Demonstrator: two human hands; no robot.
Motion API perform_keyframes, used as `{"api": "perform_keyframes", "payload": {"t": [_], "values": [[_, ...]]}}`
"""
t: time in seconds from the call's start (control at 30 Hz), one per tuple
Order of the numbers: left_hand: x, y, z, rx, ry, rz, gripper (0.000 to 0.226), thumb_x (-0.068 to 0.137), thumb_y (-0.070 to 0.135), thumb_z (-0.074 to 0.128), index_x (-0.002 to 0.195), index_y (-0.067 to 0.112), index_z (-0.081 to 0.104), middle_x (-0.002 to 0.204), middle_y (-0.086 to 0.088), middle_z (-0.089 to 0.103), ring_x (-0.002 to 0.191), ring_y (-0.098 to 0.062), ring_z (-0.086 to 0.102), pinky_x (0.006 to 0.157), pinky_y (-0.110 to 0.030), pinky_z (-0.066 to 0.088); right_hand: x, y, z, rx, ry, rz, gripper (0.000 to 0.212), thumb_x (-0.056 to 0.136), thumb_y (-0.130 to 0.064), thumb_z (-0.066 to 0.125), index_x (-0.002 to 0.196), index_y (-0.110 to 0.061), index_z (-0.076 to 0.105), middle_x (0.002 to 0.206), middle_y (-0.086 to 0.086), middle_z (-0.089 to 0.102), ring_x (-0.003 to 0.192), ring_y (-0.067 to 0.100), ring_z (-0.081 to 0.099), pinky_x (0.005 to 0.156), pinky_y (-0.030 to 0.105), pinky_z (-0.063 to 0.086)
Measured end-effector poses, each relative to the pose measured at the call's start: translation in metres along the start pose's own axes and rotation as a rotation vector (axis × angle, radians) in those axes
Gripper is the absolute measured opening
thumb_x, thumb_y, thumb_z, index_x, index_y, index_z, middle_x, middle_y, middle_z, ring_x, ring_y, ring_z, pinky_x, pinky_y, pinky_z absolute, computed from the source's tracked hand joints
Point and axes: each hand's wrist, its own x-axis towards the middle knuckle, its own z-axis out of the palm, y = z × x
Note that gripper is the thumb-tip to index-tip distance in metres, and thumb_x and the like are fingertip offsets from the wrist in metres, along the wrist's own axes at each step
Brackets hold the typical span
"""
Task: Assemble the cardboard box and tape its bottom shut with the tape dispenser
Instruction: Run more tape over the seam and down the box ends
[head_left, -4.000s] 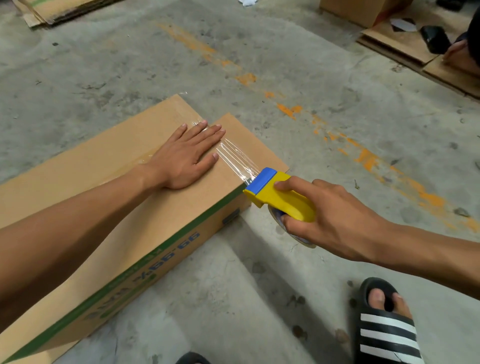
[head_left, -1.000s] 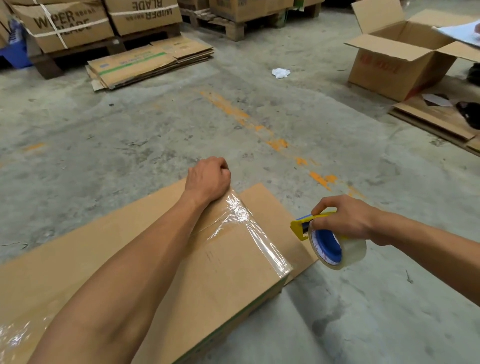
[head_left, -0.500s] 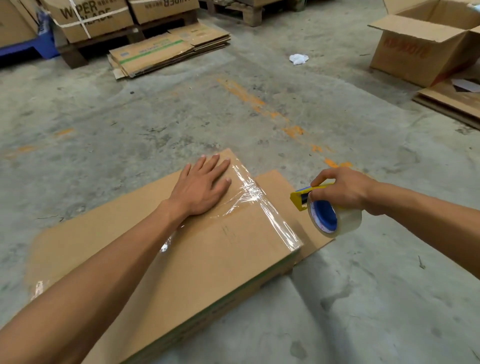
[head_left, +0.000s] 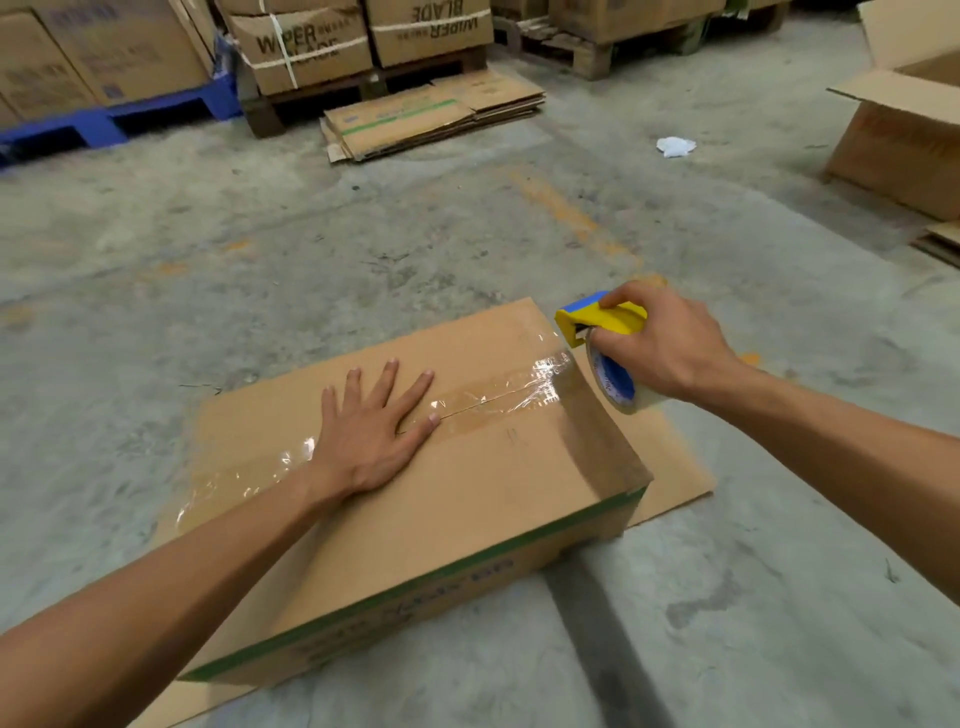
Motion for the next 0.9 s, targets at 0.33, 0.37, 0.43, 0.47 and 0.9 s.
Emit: {"api": "perform_keyframes", "payload": {"t": [0.33,0.37,0.43,0.47,0.9], "values": [[0.088,0.127,-0.009,-0.105,-0.027,0.025,0.065,0.091,0.074,0.014,0.151,0.053,0.007,0.166,0.003,-0.004,0.147,-0.047,-0.008,0.112,-0.066,-0.009,-0.002,-0.002,-0.028,0.035,0.108,-0.004,0.035,0.079,-0.039,0.066,0.114,-0.033,0.062,0.096,0.004,0.061,0.090,0.027,0.052,0.070,0.032,0.039],[0.096,0.138,-0.013,-0.144,-0.044,0.048,0.062,0.093,0.069,0.020,0.152,0.051,0.011,0.166,0.003,-0.002,0.148,-0.047,-0.007,0.112,-0.066,-0.009,-0.002,-0.001,-0.029,0.037,0.115,0.002,0.036,0.079,-0.039,0.066,0.114,-0.033,0.063,0.095,0.004,0.061,0.090,0.027,0.052,0.071,0.032,0.039],[0.105,0.146,-0.022,-0.269,-0.074,0.127,0.056,0.099,0.052,0.032,0.153,0.044,0.021,0.166,0.004,0.004,0.150,-0.040,-0.003,0.114,-0.063,-0.008,-0.001,0.002,-0.030,0.042,0.120,0.011,0.036,0.079,-0.039,0.066,0.114,-0.031,0.063,0.096,0.004,0.062,0.091,0.027,0.053,0.072,0.033,0.041],[0.105,0.142,-0.027,-0.333,-0.076,0.179,0.055,0.100,0.044,0.036,0.154,0.040,0.024,0.166,0.003,0.007,0.151,-0.035,0.000,0.116,-0.060,-0.005,-0.001,0.003,-0.030,0.044,0.120,0.014,0.037,0.079,-0.040,0.066,0.114,-0.031,0.063,0.097,0.005,0.063,0.091,0.027,0.053,0.072,0.033,0.042],[0.032,0.002,0.005,-0.294,0.081,0.086,0.065,0.088,0.074,0.023,0.150,0.054,0.018,0.165,0.013,0.001,0.149,-0.028,-0.019,0.117,-0.061,-0.003,-0.003,-0.022,-0.006,0.109,0.036,-0.037,0.036,0.079,-0.040,0.067,0.114,-0.035,0.063,0.103,0.003,0.062,0.093,0.028,0.054,0.071,0.032,0.040]]}}
